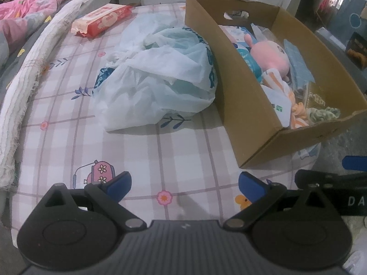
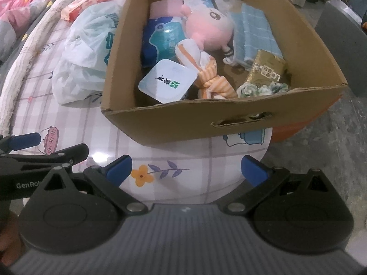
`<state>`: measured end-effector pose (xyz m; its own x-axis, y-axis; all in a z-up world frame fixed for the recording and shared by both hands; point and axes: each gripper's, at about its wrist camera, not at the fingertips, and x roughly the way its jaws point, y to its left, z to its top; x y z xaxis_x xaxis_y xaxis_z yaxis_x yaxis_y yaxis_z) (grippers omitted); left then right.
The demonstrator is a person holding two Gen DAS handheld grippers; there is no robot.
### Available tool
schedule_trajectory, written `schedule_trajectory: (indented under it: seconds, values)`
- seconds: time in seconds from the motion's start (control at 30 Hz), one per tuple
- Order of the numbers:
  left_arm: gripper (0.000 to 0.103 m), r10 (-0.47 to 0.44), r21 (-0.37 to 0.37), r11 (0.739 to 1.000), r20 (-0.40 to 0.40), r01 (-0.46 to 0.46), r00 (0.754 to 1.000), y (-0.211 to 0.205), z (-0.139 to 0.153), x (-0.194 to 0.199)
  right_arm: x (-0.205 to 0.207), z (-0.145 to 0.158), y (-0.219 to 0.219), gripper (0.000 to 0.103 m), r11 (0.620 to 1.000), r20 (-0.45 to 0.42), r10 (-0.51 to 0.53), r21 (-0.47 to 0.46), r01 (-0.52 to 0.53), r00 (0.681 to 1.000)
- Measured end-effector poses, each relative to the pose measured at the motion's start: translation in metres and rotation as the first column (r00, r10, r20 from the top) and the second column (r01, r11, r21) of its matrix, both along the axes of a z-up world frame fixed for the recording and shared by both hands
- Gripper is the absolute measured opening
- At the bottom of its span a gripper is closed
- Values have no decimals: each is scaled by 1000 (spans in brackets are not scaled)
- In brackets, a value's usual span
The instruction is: Organize soft objects
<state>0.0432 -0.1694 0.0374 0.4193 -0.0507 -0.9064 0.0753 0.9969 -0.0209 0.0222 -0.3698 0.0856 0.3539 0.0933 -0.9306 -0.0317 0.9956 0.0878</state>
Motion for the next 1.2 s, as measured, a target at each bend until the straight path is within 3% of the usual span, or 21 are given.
schedule_trajectory:
  seconds: [1.2]
  values:
    - [99, 12, -7, 1000, -22, -12, 1000, 1, -5, 2, 1, -2, 2, 102, 1000, -20, 10, -11, -10, 1000]
